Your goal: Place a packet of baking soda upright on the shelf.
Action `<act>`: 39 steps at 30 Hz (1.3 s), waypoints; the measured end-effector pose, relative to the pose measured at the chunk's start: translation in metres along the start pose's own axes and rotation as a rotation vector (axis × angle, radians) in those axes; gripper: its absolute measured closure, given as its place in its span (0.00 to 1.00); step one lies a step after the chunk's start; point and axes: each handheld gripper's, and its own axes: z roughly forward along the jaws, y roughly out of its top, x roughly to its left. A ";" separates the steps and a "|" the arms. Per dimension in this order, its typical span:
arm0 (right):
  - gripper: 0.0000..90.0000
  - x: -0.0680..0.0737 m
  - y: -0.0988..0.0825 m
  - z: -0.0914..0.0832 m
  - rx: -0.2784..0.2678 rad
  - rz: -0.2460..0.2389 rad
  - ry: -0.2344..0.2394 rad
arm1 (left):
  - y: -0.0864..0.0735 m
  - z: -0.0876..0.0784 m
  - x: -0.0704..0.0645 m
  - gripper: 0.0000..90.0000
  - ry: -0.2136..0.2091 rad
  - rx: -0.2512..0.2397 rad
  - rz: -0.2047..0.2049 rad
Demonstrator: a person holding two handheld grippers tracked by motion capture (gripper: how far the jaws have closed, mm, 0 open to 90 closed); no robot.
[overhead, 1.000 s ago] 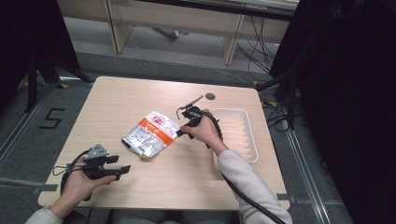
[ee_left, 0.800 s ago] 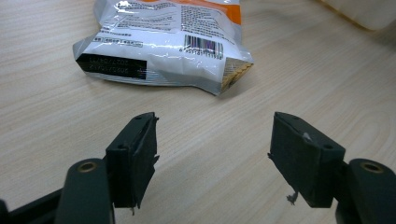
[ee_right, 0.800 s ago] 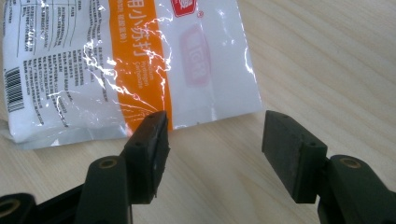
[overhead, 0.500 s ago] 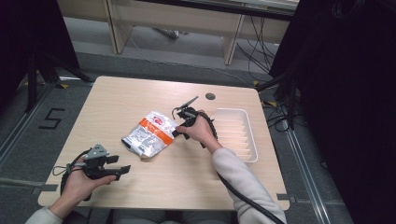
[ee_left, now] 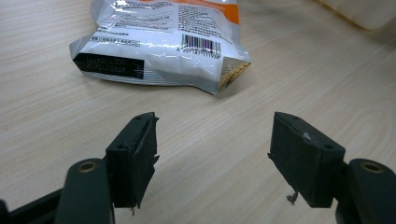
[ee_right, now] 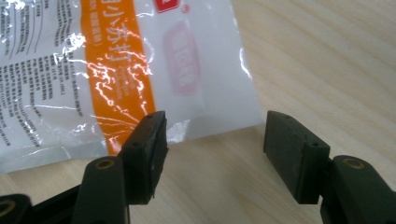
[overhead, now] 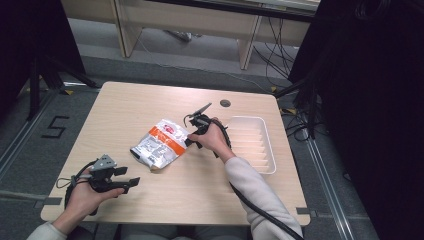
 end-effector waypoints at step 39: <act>0.74 0.020 0.012 0.005 -0.070 -0.024 0.091 | 0.000 0.002 -0.003 0.35 -0.007 -0.031 -0.041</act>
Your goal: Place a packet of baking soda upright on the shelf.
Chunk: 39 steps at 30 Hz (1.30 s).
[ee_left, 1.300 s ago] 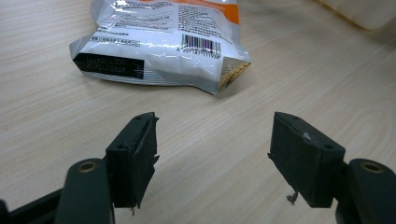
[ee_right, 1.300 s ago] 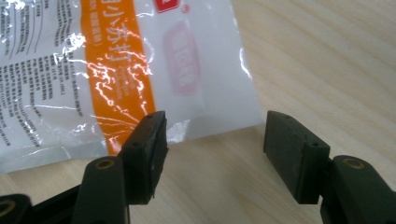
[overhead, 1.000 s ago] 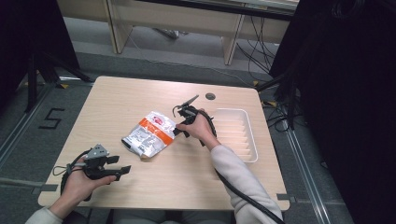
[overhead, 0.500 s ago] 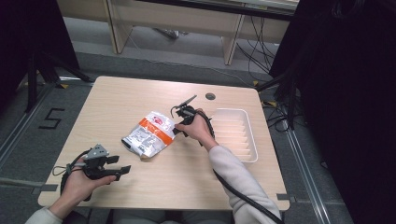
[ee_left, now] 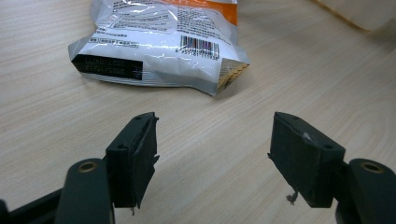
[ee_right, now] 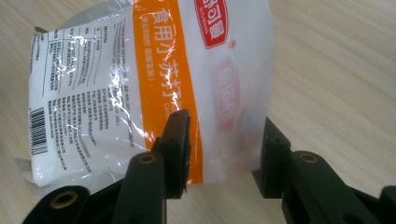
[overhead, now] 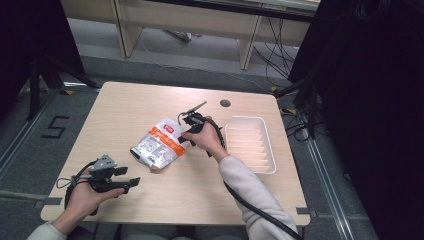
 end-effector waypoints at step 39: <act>1.00 0.026 0.019 -0.017 0.021 -0.219 -0.008 | 0.001 -0.001 0.001 0.35 0.003 -0.011 0.019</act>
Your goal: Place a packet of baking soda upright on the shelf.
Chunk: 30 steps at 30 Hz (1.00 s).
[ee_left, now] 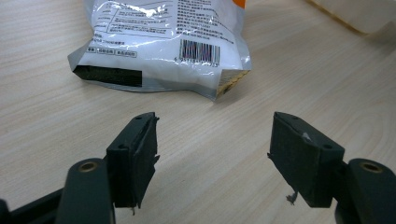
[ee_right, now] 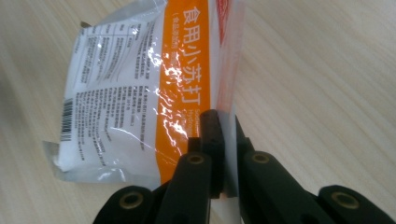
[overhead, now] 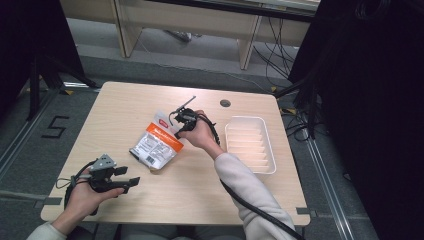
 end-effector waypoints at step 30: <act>1.00 0.052 0.040 -0.071 0.045 -0.263 0.093 | 0.000 0.000 -0.001 0.35 -0.007 -0.018 -0.023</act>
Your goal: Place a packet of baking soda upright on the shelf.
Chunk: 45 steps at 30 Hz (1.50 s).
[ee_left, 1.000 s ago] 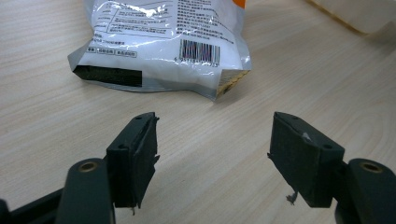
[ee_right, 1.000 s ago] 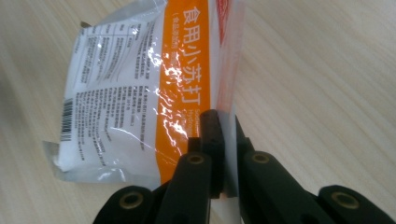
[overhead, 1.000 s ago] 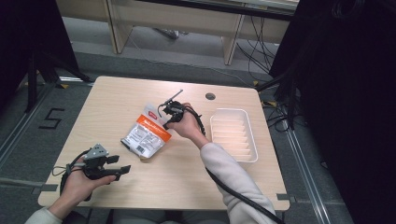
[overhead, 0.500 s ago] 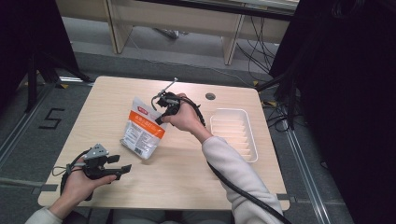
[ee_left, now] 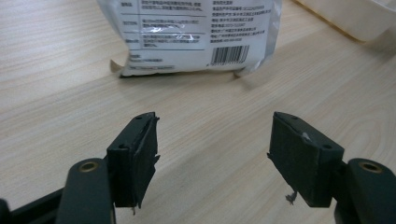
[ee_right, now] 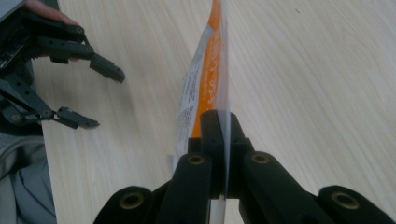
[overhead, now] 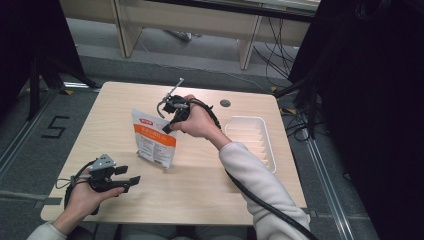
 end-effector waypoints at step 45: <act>1.00 0.006 -0.018 -0.053 0.082 -0.086 0.016 | 0.000 -0.002 -0.001 0.35 0.019 -0.012 -0.012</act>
